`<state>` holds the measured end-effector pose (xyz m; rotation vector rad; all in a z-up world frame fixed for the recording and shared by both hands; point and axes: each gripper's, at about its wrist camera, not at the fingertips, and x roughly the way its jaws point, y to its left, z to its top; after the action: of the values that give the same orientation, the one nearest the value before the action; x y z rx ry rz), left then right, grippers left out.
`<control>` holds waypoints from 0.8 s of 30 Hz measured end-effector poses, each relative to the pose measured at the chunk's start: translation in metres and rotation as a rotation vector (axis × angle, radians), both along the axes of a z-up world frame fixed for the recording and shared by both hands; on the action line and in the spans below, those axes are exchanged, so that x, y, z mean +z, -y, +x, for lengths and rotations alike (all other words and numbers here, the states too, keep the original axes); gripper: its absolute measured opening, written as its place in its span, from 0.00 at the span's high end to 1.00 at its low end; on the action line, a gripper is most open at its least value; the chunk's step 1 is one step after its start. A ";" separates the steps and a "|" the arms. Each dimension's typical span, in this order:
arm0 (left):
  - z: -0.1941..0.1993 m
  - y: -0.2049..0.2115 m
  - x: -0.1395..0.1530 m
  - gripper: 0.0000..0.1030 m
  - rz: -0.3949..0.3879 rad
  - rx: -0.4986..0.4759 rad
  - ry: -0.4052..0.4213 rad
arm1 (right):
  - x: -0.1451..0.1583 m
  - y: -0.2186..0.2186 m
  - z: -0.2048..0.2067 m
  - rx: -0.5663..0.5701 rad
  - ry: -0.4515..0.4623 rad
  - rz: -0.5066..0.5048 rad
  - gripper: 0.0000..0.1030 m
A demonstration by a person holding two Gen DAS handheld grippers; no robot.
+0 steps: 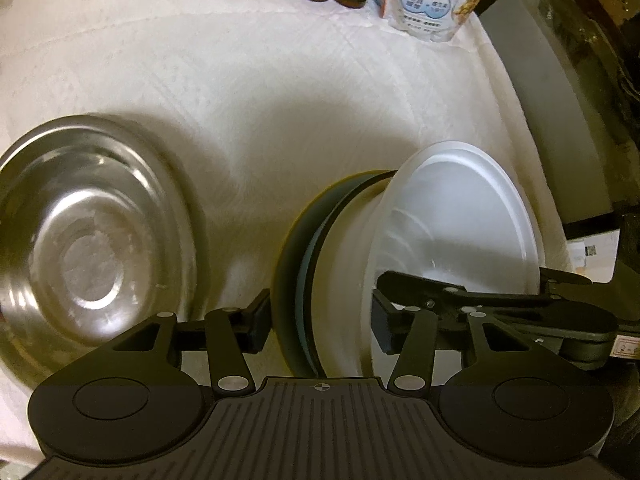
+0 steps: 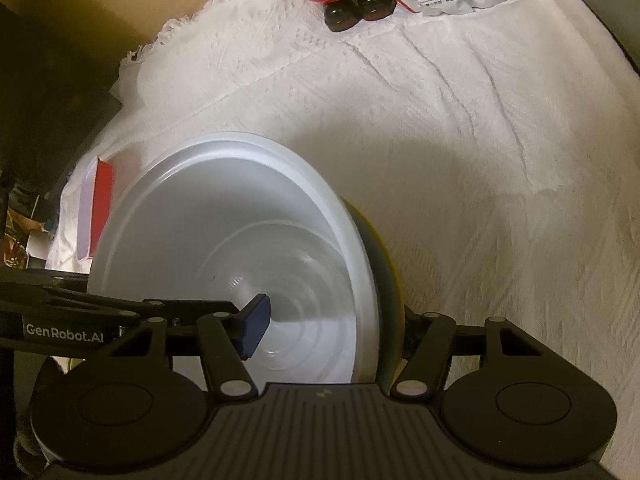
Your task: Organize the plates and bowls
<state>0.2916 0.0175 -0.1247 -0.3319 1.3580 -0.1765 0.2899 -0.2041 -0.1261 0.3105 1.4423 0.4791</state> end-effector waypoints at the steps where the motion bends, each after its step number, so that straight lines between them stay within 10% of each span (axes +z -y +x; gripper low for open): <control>1: -0.001 0.000 0.003 0.48 0.016 -0.009 0.003 | 0.000 0.000 0.001 -0.008 -0.005 0.007 0.38; 24: -0.001 -0.005 0.005 0.47 0.026 0.002 0.036 | -0.004 -0.012 0.000 0.050 0.000 -0.040 0.35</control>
<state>0.2909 0.0222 -0.1192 -0.3063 1.3237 -0.1624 0.2901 -0.1921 -0.1304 0.2428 1.4608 0.4903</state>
